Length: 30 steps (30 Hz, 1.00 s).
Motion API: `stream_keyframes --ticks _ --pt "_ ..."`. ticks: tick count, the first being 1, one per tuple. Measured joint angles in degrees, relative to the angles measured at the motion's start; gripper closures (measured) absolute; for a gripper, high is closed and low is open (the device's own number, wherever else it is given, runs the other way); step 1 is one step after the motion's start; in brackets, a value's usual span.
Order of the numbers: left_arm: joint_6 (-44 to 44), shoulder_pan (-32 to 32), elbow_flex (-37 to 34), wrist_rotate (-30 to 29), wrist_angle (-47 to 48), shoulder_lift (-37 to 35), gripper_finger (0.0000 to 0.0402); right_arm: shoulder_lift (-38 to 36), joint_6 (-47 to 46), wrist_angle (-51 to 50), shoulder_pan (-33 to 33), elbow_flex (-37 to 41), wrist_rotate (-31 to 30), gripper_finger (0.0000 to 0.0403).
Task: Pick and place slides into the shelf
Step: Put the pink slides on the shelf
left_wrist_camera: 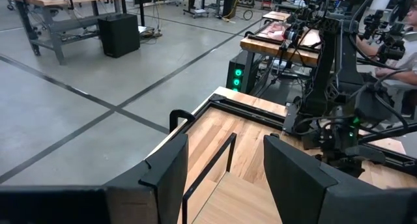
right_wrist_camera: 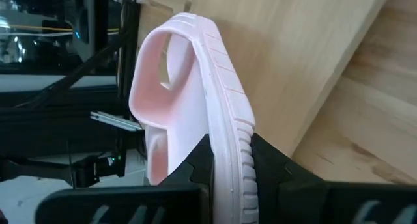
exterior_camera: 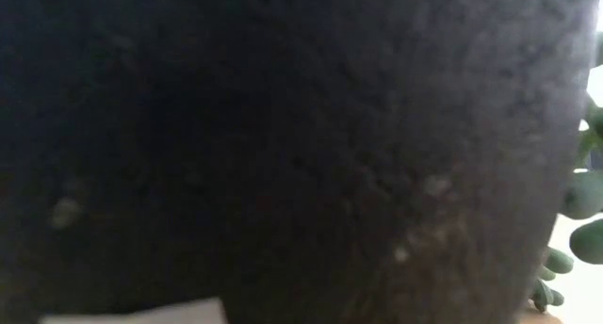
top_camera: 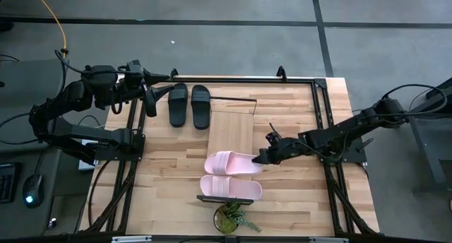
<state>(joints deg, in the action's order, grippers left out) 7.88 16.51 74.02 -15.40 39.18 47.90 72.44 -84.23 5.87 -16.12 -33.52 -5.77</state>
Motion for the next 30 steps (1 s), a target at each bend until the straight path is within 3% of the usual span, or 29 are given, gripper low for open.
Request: stream_keyframes --ticks 14,30 --pt "0.0 -0.02 0.0 -0.02 0.0 0.0 0.022 0.53 -1.02 -0.66 -0.41 0.02 1.11 0.0368" --pt "1.22 -0.02 0.02 0.09 -0.04 0.07 0.022 8.87 -1.96 6.51 0.05 -0.05 4.63 0.0369"
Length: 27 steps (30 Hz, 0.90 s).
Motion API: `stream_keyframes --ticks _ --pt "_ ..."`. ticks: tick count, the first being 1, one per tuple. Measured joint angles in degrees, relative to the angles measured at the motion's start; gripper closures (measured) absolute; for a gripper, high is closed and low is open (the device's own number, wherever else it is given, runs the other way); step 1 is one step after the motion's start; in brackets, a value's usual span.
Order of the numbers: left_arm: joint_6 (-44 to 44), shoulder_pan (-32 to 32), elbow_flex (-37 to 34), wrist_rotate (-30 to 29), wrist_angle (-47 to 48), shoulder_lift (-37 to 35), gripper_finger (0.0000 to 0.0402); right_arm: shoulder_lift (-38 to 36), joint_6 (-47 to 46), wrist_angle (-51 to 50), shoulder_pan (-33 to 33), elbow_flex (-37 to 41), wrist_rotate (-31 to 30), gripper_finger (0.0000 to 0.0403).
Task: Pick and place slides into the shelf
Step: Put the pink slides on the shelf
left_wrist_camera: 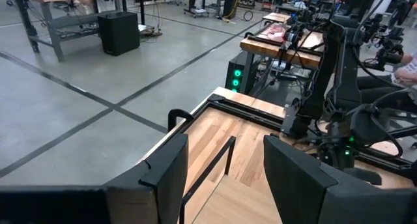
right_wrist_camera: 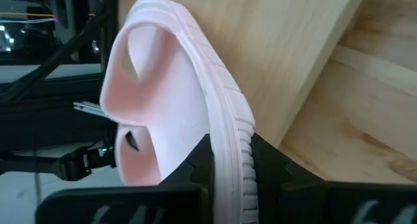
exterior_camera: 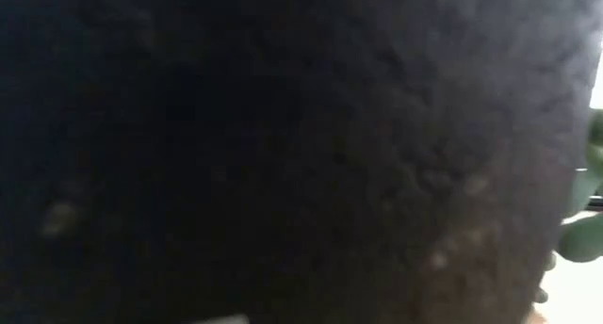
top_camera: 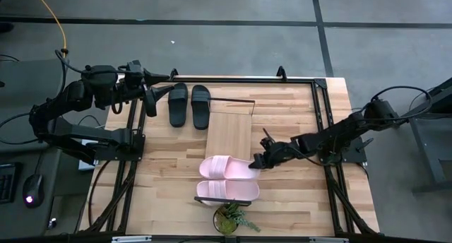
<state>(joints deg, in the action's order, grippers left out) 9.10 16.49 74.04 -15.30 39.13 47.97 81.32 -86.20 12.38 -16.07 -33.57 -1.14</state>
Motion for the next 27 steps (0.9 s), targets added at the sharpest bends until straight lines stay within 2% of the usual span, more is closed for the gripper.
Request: stream_keyframes --ticks 8,17,22,27 --pt "0.18 0.0 0.02 0.36 -0.04 0.66 0.022 -0.04 1.24 -0.8 2.2 0.01 1.76 0.037" --pt "0.18 0.0 0.02 0.54 -0.09 1.42 0.022 -0.04 1.18 -1.28 2.29 0.01 1.35 0.0277" --pt "0.18 0.01 0.02 0.8 -0.09 1.75 0.022 -0.04 0.47 -1.48 2.31 0.01 0.87 0.0255" --pt "0.27 0.0 0.02 0.84 -0.09 1.79 0.022 -0.04 -1.78 -1.44 2.33 0.01 4.29 0.0234"
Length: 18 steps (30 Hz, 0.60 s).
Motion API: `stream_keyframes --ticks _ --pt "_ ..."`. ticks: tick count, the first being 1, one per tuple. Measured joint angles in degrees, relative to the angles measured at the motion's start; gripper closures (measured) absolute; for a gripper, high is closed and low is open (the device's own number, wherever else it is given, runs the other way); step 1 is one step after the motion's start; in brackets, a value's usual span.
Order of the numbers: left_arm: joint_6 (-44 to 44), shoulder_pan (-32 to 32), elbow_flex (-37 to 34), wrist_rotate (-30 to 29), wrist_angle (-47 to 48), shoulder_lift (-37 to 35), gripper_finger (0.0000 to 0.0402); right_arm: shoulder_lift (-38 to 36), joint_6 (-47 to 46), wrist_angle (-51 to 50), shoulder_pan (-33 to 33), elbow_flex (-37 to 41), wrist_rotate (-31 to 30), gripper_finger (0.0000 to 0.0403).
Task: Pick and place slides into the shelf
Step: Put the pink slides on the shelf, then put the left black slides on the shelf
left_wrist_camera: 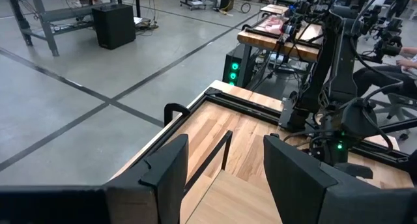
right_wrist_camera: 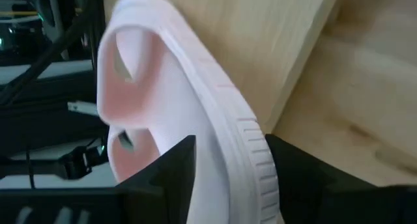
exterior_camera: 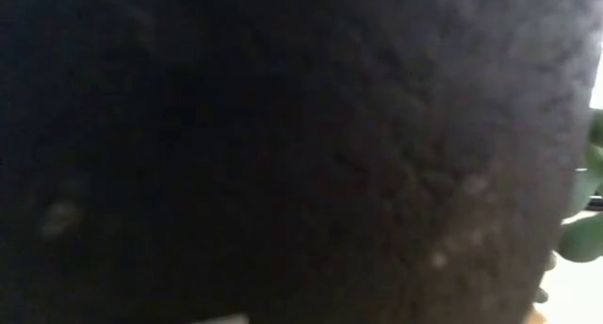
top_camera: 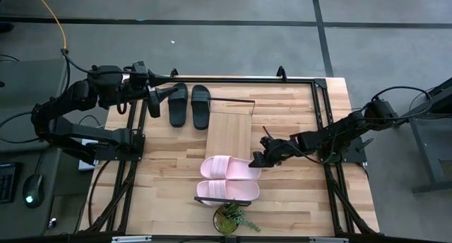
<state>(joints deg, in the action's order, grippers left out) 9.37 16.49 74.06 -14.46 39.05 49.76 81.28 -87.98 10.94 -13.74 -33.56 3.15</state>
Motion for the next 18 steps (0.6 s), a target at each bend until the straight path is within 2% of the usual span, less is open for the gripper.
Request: stream_keyframes --ticks 2,9,18 --pt "0.06 0.0 0.0 0.0 0.0 0.02 0.022 0.0 -0.45 -0.02 0.0 0.0 1.56 0.0221" --pt "0.11 0.02 0.0 0.09 -0.48 0.02 0.022 0.0 -0.46 -1.78 0.92 -0.02 1.28 0.0178" --pt "0.01 0.02 0.0 -0.39 -1.77 0.02 0.022 0.0 1.0 -6.9 4.55 -0.02 1.01 0.0172"
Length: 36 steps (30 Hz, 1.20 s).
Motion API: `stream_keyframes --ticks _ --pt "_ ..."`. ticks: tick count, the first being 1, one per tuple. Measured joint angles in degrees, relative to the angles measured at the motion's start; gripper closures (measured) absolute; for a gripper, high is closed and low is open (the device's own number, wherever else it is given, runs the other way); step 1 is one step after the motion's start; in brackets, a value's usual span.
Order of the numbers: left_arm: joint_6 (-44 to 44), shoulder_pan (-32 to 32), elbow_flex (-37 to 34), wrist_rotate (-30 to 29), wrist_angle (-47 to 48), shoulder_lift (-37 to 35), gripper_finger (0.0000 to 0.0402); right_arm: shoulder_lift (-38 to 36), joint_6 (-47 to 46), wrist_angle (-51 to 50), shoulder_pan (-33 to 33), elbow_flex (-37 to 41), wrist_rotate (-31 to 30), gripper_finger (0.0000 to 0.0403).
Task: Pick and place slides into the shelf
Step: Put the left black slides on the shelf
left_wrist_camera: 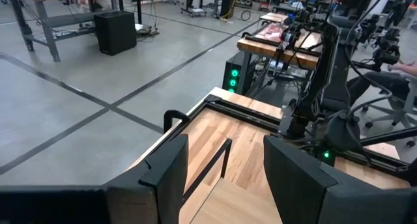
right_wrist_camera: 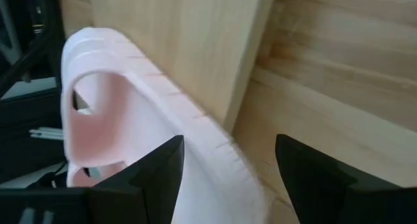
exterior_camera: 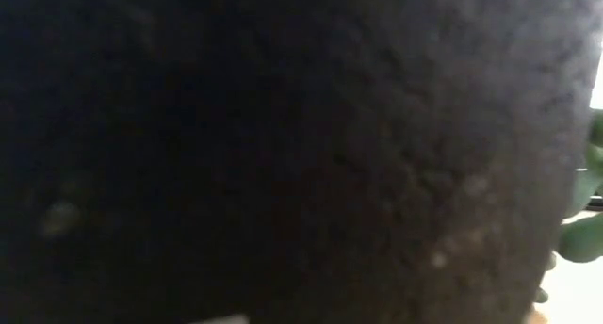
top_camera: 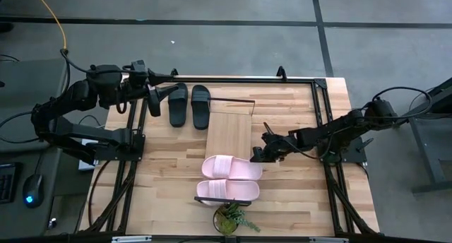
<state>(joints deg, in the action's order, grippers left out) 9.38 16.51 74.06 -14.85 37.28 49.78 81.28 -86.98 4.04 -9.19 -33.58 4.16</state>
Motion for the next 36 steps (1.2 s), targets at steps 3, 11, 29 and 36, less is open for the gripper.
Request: stream_keyframes --ticks 3,11,29,36 --pt "-0.06 -0.01 0.0 -0.15 0.21 0.0 0.022 0.0 0.02 0.34 0.39 0.0 0.86 0.0171" --pt "-0.06 -0.02 0.0 -0.33 0.26 0.0 0.022 -0.52 1.01 0.82 0.04 -0.04 -1.15 0.0171" --pt "0.33 -0.02 -0.07 3.63 11.34 2.8 0.022 -8.0 9.66 6.3 12.45 -0.09 -2.24 0.0171" --pt "0.53 -0.02 -0.07 8.26 9.97 4.88 0.022 -8.61 8.48 18.12 15.41 -0.07 0.19 0.0171"
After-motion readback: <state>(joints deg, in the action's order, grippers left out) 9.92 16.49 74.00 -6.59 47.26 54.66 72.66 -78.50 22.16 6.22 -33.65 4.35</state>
